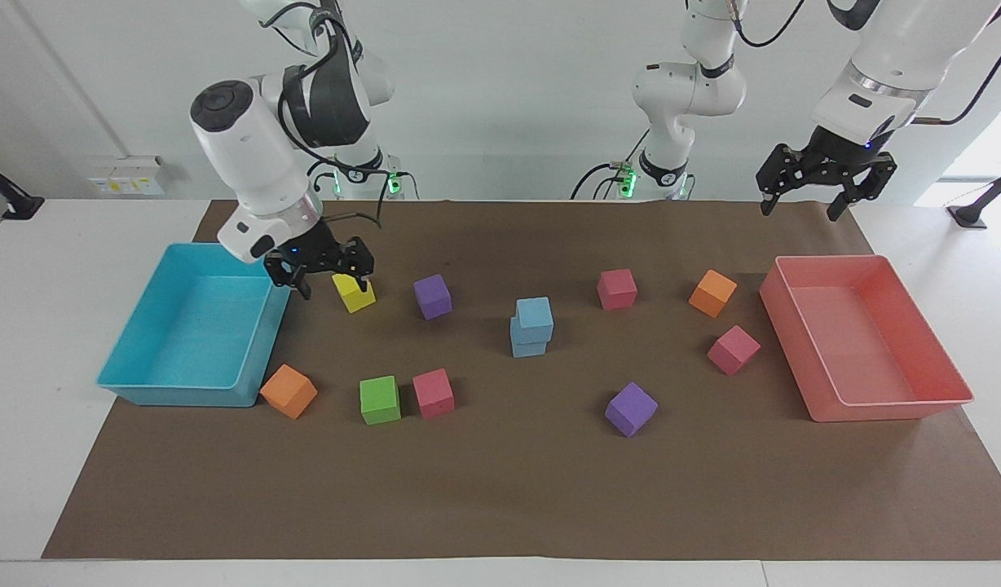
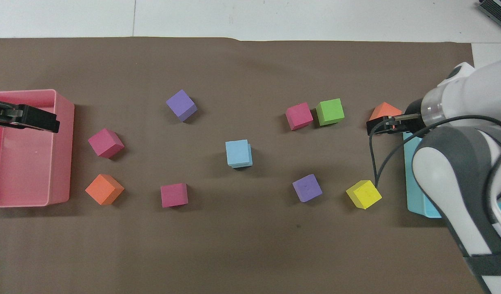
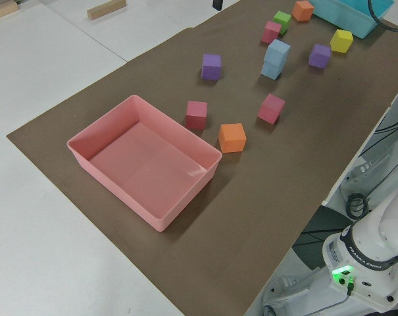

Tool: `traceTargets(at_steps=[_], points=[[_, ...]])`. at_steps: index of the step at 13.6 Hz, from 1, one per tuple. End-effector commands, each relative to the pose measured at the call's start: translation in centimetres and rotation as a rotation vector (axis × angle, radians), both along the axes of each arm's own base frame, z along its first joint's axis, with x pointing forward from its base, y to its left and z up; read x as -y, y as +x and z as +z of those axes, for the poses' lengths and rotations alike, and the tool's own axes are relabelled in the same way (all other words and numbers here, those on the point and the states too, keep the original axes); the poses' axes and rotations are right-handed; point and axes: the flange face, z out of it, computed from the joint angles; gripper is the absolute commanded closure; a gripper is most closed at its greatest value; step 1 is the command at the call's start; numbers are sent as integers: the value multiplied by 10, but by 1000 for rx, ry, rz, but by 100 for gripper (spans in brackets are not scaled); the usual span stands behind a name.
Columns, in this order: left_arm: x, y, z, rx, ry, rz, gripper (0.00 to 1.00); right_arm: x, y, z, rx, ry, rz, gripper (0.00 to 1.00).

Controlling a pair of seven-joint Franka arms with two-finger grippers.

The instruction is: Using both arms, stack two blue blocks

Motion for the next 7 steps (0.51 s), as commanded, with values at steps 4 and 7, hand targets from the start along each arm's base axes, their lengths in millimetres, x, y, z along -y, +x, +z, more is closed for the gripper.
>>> traceTargets(at_steps=[4,7], points=[[-8,-27,-8,-40,-19,4,0,61,-36,74,-38,-48,-158,0],[-9,-27,-8,-39,-18,23,0,66,-46,112,-39,-99,-153,0]])
